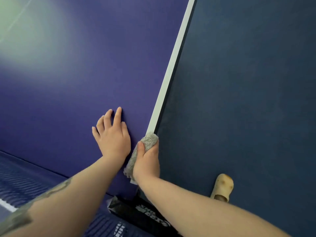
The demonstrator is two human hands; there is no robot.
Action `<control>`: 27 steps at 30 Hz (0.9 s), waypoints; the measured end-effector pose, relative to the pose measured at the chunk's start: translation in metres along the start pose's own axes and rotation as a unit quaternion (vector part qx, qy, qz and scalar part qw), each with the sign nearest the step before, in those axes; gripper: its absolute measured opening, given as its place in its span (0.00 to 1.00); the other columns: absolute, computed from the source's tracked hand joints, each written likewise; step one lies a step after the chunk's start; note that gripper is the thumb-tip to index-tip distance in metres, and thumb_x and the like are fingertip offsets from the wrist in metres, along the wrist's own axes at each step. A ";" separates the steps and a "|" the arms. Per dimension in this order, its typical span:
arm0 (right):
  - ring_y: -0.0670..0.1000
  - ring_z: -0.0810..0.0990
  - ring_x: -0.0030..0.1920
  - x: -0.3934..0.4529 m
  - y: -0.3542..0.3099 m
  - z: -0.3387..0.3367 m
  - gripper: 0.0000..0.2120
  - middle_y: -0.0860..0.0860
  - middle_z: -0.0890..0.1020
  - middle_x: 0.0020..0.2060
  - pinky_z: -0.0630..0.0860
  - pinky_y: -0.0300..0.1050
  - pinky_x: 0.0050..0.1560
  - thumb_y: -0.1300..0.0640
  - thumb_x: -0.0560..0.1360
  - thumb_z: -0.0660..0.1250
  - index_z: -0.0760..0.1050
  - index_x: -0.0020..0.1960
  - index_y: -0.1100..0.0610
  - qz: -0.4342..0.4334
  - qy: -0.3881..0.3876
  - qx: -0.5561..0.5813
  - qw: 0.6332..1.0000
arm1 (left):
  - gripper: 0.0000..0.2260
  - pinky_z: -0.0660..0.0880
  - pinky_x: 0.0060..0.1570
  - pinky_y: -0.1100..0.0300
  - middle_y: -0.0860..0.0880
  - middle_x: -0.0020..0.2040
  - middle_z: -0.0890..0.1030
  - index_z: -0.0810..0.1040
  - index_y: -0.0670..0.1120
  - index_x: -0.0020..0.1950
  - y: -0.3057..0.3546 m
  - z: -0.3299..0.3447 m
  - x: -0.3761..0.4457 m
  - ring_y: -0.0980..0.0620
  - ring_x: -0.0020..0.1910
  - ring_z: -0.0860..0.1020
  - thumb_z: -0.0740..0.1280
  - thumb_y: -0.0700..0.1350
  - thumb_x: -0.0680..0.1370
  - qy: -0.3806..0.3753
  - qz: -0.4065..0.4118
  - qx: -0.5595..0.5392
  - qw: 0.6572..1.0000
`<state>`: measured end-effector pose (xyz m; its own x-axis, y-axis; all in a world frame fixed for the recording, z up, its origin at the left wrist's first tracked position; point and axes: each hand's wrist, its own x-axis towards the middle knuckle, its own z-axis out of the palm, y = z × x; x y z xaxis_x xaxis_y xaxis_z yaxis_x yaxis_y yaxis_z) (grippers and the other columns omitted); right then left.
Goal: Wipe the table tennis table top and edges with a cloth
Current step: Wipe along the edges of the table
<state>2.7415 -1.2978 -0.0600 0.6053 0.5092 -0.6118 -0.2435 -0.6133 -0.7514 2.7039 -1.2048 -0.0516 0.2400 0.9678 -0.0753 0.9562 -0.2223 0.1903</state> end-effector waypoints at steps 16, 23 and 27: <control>0.52 0.73 0.68 0.085 -0.059 -0.025 0.30 0.48 0.66 0.75 0.67 0.42 0.61 0.42 0.82 0.54 0.50 0.80 0.51 0.021 -0.049 0.004 0.999 | 0.23 0.43 0.76 0.44 0.53 0.80 0.53 0.54 0.56 0.79 0.030 0.013 0.005 0.51 0.79 0.47 0.50 0.53 0.83 0.025 -0.118 -0.005 0.993; 0.54 0.72 0.69 0.067 -0.062 -0.036 0.30 0.48 0.65 0.76 0.67 0.44 0.63 0.43 0.83 0.53 0.48 0.80 0.52 0.025 -0.094 -0.050 0.994 | 0.23 0.44 0.76 0.45 0.53 0.80 0.55 0.55 0.56 0.79 0.031 0.012 0.007 0.51 0.79 0.48 0.51 0.52 0.83 0.030 -0.120 -0.001 0.992; 0.56 0.69 0.71 0.054 -0.062 -0.042 0.33 0.51 0.62 0.77 0.65 0.46 0.66 0.42 0.83 0.51 0.42 0.81 0.54 0.079 -0.165 -0.096 0.978 | 0.23 0.44 0.76 0.45 0.53 0.79 0.57 0.57 0.57 0.79 0.029 0.011 0.007 0.51 0.79 0.49 0.54 0.51 0.83 0.032 -0.123 -0.006 0.992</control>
<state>2.8213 -1.2578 -0.0359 0.2856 0.5462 -0.7875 -0.1487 -0.7865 -0.5994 2.7354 -1.2059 -0.0575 -0.0126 0.9982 -0.0579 0.9825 0.0231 0.1848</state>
